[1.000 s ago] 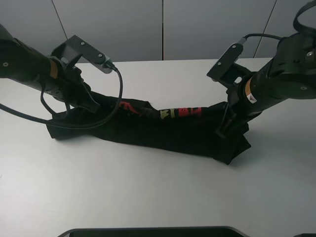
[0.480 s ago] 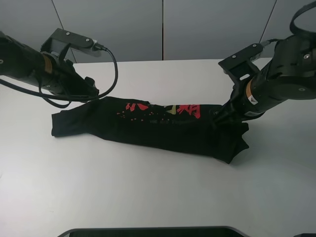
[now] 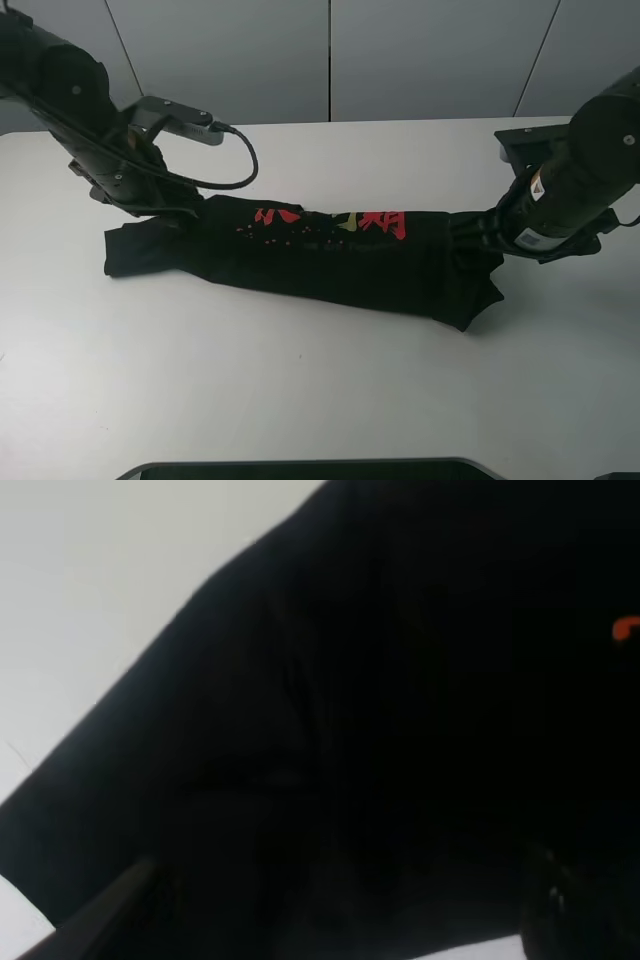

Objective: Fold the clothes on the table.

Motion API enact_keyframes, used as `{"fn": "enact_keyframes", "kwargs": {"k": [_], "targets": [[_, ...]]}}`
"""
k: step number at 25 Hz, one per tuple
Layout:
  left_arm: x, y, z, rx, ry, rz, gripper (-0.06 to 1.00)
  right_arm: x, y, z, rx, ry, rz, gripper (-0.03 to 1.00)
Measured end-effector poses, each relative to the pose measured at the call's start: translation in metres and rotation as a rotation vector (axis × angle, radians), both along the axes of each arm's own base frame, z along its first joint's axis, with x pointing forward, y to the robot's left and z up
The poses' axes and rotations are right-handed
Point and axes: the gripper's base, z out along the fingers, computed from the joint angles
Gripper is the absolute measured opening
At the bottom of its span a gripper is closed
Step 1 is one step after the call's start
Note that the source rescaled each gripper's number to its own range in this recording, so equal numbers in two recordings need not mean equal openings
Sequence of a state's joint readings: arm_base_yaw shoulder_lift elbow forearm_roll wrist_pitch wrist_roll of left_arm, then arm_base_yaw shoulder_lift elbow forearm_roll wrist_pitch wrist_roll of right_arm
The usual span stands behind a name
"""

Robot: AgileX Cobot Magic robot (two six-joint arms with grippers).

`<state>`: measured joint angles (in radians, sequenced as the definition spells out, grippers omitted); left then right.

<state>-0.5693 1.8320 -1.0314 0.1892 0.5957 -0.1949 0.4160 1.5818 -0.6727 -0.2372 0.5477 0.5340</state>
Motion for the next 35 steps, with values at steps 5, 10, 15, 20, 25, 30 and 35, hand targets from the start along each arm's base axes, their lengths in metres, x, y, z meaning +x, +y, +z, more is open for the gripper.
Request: {"fn": "enact_keyframes", "kwargs": {"k": [5, 10, 15, 20, 25, 30, 35], "targets": [[0.006, 0.000, -0.006, 0.013, 0.047, 0.021, 0.93, -0.004, 0.005, -0.001, 0.062, 0.046, -0.017, 1.00], [0.018, 0.023, -0.006, -0.030, 0.086, 0.071, 0.93, -0.006, 0.008, -0.001, 0.091, 0.073, -0.025, 1.00], [0.025, 0.038, -0.006, -0.079, 0.112, 0.096, 0.93, -0.005, 0.009, -0.001, 0.109, 0.062, -0.032, 1.00], [0.026, 0.041, -0.019, -0.063, 0.152, 0.103, 0.93, -0.005, 0.009, -0.001, 0.109, 0.060, -0.028, 1.00], [0.026, 0.041, -0.034, -0.044, 0.191, 0.104, 0.93, -0.005, 0.009, -0.001, 0.110, 0.060, -0.029, 1.00], [0.027, 0.040, -0.039, -0.041, 0.194, 0.105, 0.93, -0.005, 0.009, -0.001, 0.110, 0.060, -0.029, 1.00], [0.028, 0.041, -0.049, -0.029, 0.213, 0.119, 0.93, -0.004, 0.010, -0.001, 0.123, 0.042, -0.047, 1.00]]}}
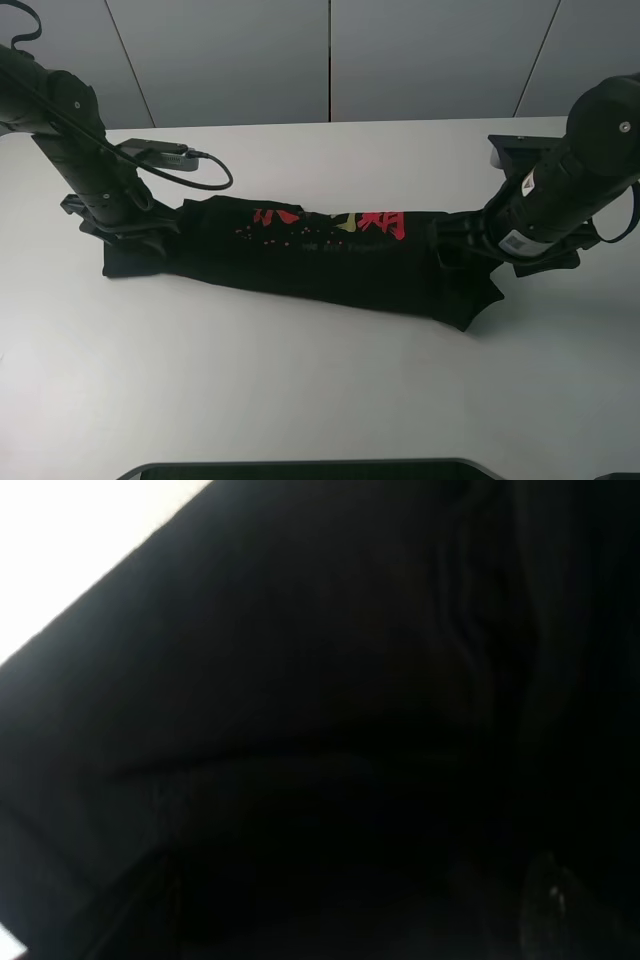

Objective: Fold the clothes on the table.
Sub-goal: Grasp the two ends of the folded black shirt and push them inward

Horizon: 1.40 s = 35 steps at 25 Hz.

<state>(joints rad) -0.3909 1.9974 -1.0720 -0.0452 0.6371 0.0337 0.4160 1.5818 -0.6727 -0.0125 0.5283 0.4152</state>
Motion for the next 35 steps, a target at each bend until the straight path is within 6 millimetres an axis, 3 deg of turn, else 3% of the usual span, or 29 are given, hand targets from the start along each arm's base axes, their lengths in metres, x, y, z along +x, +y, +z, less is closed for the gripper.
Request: {"fn": "enact_keyframes", "kwargs": {"k": [3, 16, 30, 32, 35], "targets": [[0.000, 0.000, -0.001, 0.002, 0.001, 0.002, 0.93, 0.001, 0.000, -0.002, 0.001, 0.004, -0.009, 1.00], [0.000, 0.000, -0.001, 0.002, -0.003, 0.001, 0.93, 0.014, 0.007, -0.045, -0.013, 0.064, -0.058, 1.00], [0.000, 0.000, -0.001, 0.002, -0.003, 0.001, 0.93, 0.026, 0.012, -0.054, -0.012, 0.068, -0.065, 1.00], [0.000, 0.000, -0.001, 0.002, -0.003, 0.001, 0.93, 0.027, 0.012, -0.055, -0.009, 0.061, -0.065, 0.92], [0.000, 0.000, -0.001, 0.002, -0.003, 0.001, 0.93, 0.028, 0.013, -0.055, 0.000, 0.048, -0.065, 0.62]]}}
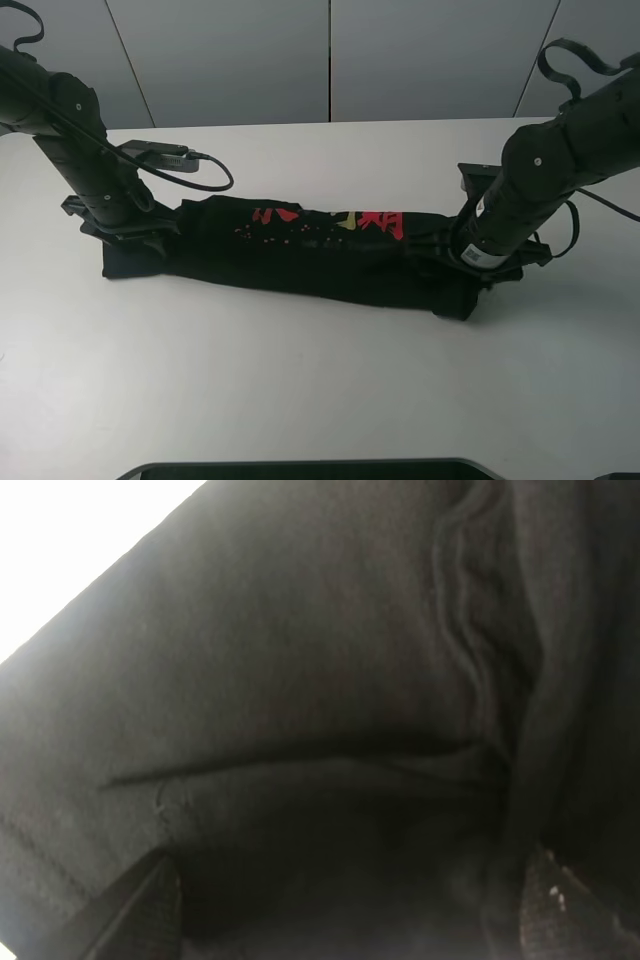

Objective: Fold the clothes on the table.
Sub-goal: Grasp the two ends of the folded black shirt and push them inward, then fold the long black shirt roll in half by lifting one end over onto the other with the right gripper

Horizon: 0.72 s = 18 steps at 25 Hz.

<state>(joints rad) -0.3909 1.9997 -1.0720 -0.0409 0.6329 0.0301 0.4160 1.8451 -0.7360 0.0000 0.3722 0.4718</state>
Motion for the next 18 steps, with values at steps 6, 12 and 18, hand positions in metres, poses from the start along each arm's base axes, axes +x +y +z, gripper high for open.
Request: {"fn": "enact_keyframes", "kwargs": {"k": [6, 12, 18], "targets": [[0.000, 0.000, 0.000, 0.000, 0.000, 0.000, 0.93, 0.001, 0.001, 0.000, 0.004, -0.006, 0.022, 0.12], [0.000, 0.000, 0.000, 0.000, 0.000, 0.000, 0.93, 0.001, 0.001, 0.000, 0.011, -0.007, 0.015, 0.12], [0.000, 0.000, 0.000, 0.000, 0.000, 0.000, 0.93, -0.003, 0.001, 0.016, 0.018, -0.014, 0.035, 0.12]]}}
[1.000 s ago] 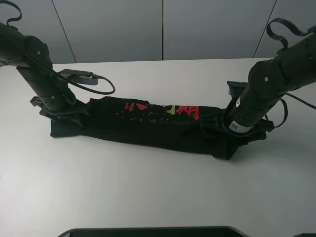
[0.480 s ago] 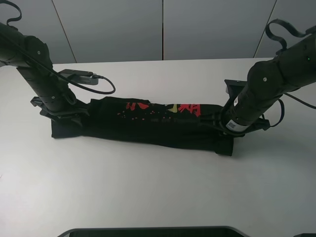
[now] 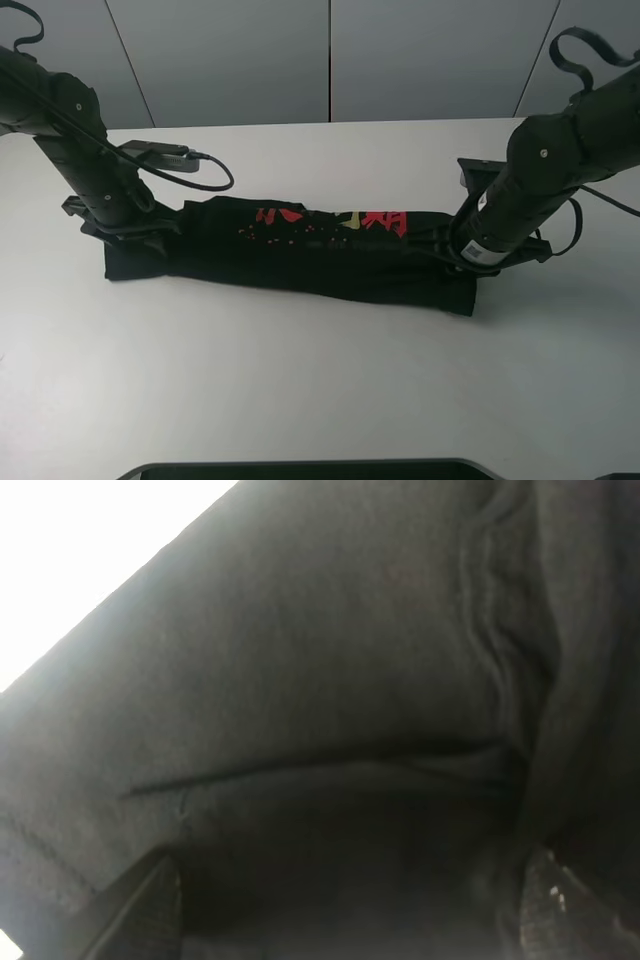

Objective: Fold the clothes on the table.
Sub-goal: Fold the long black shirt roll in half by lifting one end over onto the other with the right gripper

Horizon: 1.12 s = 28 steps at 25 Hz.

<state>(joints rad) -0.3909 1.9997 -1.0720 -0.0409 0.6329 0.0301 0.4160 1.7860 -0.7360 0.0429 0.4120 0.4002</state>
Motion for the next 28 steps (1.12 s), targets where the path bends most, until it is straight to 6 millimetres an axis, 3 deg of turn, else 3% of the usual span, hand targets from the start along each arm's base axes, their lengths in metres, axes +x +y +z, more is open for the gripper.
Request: {"fn": "enact_keyframes", "kwargs": {"k": [8, 15, 21, 28], "targets": [[0.000, 0.000, 0.000, 0.001, -0.001, -0.002, 0.93, 0.009, 0.010, 0.061, 0.067, -0.039, 0.079, 0.12], [0.000, 0.000, 0.000, 0.002, 0.001, -0.002, 0.93, 0.022, 0.042, 0.104, 0.362, -0.055, 0.193, 0.12], [0.000, 0.000, 0.000, 0.003, 0.003, -0.002, 0.93, 0.025, 0.062, 0.107, 0.576, -0.074, 0.217, 0.12], [0.000, 0.000, 0.000, 0.004, 0.002, -0.003, 0.93, 0.032, 0.115, 0.076, 0.663, -0.005, 0.277, 0.12]]}}
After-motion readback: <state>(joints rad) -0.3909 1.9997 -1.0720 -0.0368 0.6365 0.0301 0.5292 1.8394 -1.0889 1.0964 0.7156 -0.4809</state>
